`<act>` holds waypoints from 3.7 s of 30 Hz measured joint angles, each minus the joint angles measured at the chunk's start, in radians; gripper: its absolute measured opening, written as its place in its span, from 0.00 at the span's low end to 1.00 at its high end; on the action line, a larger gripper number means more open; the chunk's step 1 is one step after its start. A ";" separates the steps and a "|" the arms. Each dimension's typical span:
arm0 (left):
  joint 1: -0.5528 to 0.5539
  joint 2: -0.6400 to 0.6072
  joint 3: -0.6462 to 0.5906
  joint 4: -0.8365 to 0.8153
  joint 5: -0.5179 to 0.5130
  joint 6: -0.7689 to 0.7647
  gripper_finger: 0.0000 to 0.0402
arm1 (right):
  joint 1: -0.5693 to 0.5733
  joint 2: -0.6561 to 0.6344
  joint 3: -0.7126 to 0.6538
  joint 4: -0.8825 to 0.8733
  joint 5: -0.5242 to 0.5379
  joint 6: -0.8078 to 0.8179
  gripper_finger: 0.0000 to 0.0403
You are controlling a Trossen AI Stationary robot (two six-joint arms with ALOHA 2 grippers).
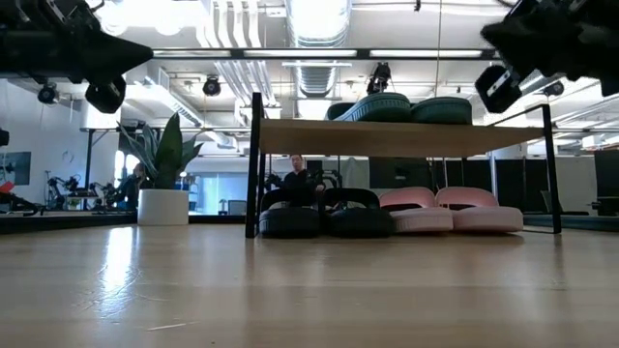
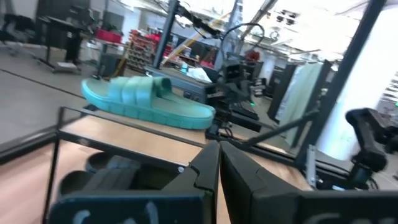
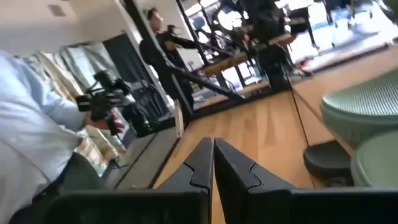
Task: Pick and place slides into the shelf
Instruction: Adjust the green slippers on the shelf
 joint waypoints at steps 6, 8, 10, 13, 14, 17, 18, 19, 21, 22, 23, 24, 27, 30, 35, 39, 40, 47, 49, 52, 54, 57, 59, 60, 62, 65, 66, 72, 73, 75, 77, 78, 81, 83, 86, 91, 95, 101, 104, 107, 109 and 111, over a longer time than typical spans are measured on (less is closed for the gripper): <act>0.000 0.000 0.000 0.006 -0.047 0.024 0.00 | 0.000 -0.173 -0.065 -0.045 0.039 0.000 0.02; 0.000 0.000 0.000 0.006 -0.050 0.024 0.00 | 0.000 -0.233 -0.087 -0.045 0.049 0.002 0.02; 0.000 0.000 0.000 0.006 -0.051 0.022 0.00 | 0.000 -0.285 -0.107 -0.044 0.054 0.002 0.02; 0.000 0.001 0.000 0.006 -0.052 0.021 0.00 | 0.000 -0.350 -0.125 -0.085 0.059 0.002 0.02; 0.000 0.001 -0.001 0.006 -0.052 0.021 0.00 | 0.000 -0.367 -0.125 -0.102 0.062 0.002 0.02; 0.000 0.003 -0.001 0.007 -0.052 0.019 0.00 | 0.000 -0.411 -0.127 -0.143 0.067 -0.005 0.02; 0.000 0.003 -0.001 0.007 -0.052 0.019 0.00 | 0.000 -0.427 -0.127 -0.157 0.067 -0.010 0.02; 0.000 0.003 -0.001 0.007 -0.053 0.019 0.00 | 0.000 -0.440 -0.129 -0.164 0.067 -0.016 0.02; 0.000 0.003 -0.001 0.010 -0.053 0.019 0.00 | 0.000 -0.467 -0.138 -0.164 0.068 -0.027 0.02; 0.000 0.003 -0.001 0.010 -0.053 0.019 0.00 | 0.000 -0.480 -0.145 -0.165 0.071 -0.029 0.02; 0.000 0.003 -0.001 0.010 -0.053 0.019 0.00 | 0.000 -0.493 -0.151 -0.171 0.076 -0.028 0.02; 0.000 0.002 -0.001 0.010 -0.053 0.021 0.00 | 0.000 -0.503 -0.151 -0.189 0.082 -0.028 0.02; -0.001 -0.002 -0.009 0.010 -0.046 0.027 0.00 | 0.000 -0.502 -0.151 -0.194 0.083 -0.036 0.02; 0.000 -0.002 -0.038 0.007 -0.006 0.026 0.00 | 0.000 -0.502 -0.151 -0.199 0.083 -0.053 0.02; 0.000 -0.002 -0.100 0.047 0.035 0.018 0.00 | 0.000 -0.502 -0.151 -0.205 0.045 -0.068 0.02; 0.000 -0.002 -0.133 0.169 0.082 0.025 0.00 | 0.020 -0.502 -0.151 -0.206 0.025 -0.068 0.02; -0.001 -0.002 -0.133 0.168 0.090 0.026 0.00 | 0.028 -0.501 -0.151 -0.206 0.024 -0.072 0.02; 0.000 0.000 -0.133 0.163 0.094 0.027 0.00 | 0.046 -0.501 -0.150 -0.270 0.108 -0.154 0.02; 0.000 0.000 -0.133 0.163 0.094 0.027 0.00 | 0.046 -0.500 -0.150 -0.269 0.152 -0.194 0.02; 0.000 0.001 -0.133 0.163 0.094 0.027 0.00 | 0.046 -0.501 -0.150 -0.270 0.201 -0.242 0.02; 0.000 0.002 -0.133 0.163 0.093 0.027 0.00 | 0.046 -0.500 -0.150 -0.270 0.210 -0.247 0.02; 0.000 0.004 -0.133 0.163 0.093 0.025 0.00 | 0.046 -0.501 -0.150 -0.290 0.147 -0.213 0.02; 0.000 0.004 -0.133 0.163 0.093 0.025 0.00 | 0.046 -0.500 -0.150 -0.293 0.097 -0.194 0.02; 0.000 0.005 -0.133 0.163 0.093 0.026 0.00 | 0.046 -0.500 -0.150 -0.292 0.089 -0.185 0.02; 0.000 0.006 -0.133 0.162 0.092 0.026 0.00 | 0.046 -0.500 -0.150 -0.292 0.095 -0.183 0.02; 0.000 0.008 -0.133 0.162 0.090 0.026 0.00 | 0.046 -0.499 -0.150 -0.292 0.138 -0.183 0.02; 0.000 0.008 -0.133 0.162 0.090 0.026 0.00 | 0.046 -0.498 -0.150 -0.292 0.151 -0.182 0.02; 0.000 0.008 -0.133 0.163 0.087 0.027 0.00 | 0.046 -0.493 -0.150 -0.291 0.159 -0.181 0.02; 0.000 0.008 -0.133 0.163 0.087 0.027 0.00 | 0.046 -0.493 -0.150 -0.291 0.159 -0.181 0.02; 0.000 0.008 -0.133 0.163 0.087 0.027 0.00 | 0.046 -0.493 -0.150 -0.290 0.161 -0.178 0.02; 0.000 0.008 -0.133 0.163 0.087 0.027 0.00 | 0.046 -0.493 -0.149 -0.289 0.161 -0.169 0.02; 0.000 0.008 -0.133 0.163 0.087 0.027 0.00 | 0.046 -0.493 -0.149 -0.289 0.162 -0.166 0.02; 0.000 0.008 -0.133 0.163 0.087 0.027 0.00 | 0.046 -0.493 -0.149 -0.287 0.162 -0.158 0.02; 0.000 0.008 -0.133 0.163 0.087 0.027 0.00 | 0.046 -0.493 -0.149 -0.287 0.162 -0.158 0.02; 0.000 0.008 -0.133 0.163 0.087 0.027 0.00 | 0.046 -0.493 -0.149 -0.285 0.162 -0.154 0.02; 0.000 0.008 -0.133 0.164 0.087 0.027 0.00 | 0.046 -0.493 -0.149 -0.283 0.162 -0.145 0.02; 0.000 0.009 -0.133 0.164 0.087 0.022 0.00 | 0.046 -0.493 -0.149 -0.281 0.163 -0.136 0.02; 0.000 0.008 -0.133 0.184 0.087 -0.058 0.00 | 0.046 -0.493 -0.148 -0.278 0.163 -0.116 0.02; 0.000 0.008 -0.133 0.187 0.087 -0.059 0.00 | 0.046 -0.493 -0.148 -0.278 0.163 -0.116 0.02; 0.000 0.010 -0.133 0.187 0.087 -0.059 0.00 | 0.046 -0.493 -0.148 -0.279 0.163 -0.114 0.02; 0.000 0.011 -0.133 0.187 0.087 -0.059 0.00 | 0.046 -0.493 -0.148 -0.279 0.163 -0.113 0.02; 0.000 0.011 -0.133 0.187 0.087 -0.059 0.00 | 0.046 -0.493 -0.148 -0.279 0.163 -0.113 0.02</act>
